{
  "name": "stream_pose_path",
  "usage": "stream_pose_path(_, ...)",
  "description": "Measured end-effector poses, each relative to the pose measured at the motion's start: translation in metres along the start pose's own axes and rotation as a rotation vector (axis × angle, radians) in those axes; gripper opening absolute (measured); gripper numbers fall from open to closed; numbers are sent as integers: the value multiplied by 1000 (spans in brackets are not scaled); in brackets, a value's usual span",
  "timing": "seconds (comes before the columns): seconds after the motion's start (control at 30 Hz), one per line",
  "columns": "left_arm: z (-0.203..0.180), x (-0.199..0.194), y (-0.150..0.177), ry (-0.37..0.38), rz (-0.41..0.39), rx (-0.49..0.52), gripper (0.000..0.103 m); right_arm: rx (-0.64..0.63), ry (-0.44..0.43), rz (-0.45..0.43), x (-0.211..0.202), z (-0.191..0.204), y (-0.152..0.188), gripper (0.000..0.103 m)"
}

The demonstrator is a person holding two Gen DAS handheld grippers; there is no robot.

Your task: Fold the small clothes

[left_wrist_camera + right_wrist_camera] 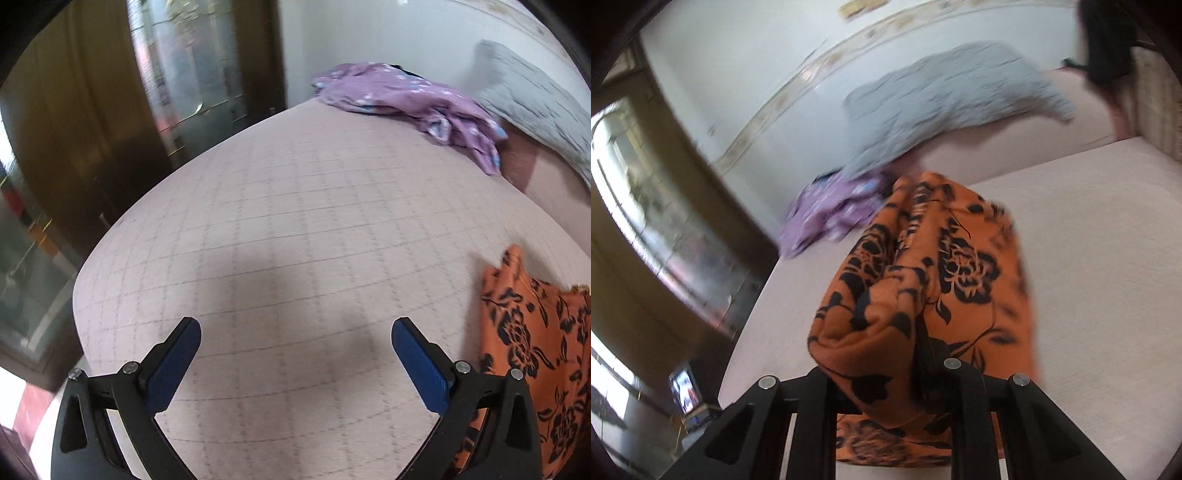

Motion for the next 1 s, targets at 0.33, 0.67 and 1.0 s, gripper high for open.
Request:
stream_pose_path(0.33, 9, -5, -2, -14, -57, 25, 103, -2, -162, 212, 76, 27, 118, 31)
stream_pose_path(0.67, -50, -47, 6, 481, -85, 106, 103, -131, -288, 190, -4, 3, 96, 62)
stream_pose_path(1.0, -108, -65, 48, 519, -63, 367, 65, -122, 5, 137, 18, -68, 63, 39)
Point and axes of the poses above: each gripper's, at about its wrist camera, not at the fingertips, and x roughly the way its jaws point, z to its left, y to its underside, the point moved 4 cm from there along x, roughly the way its jaws point, and after that the axes turned 4 degrees about -z, right-handed, at the moved point
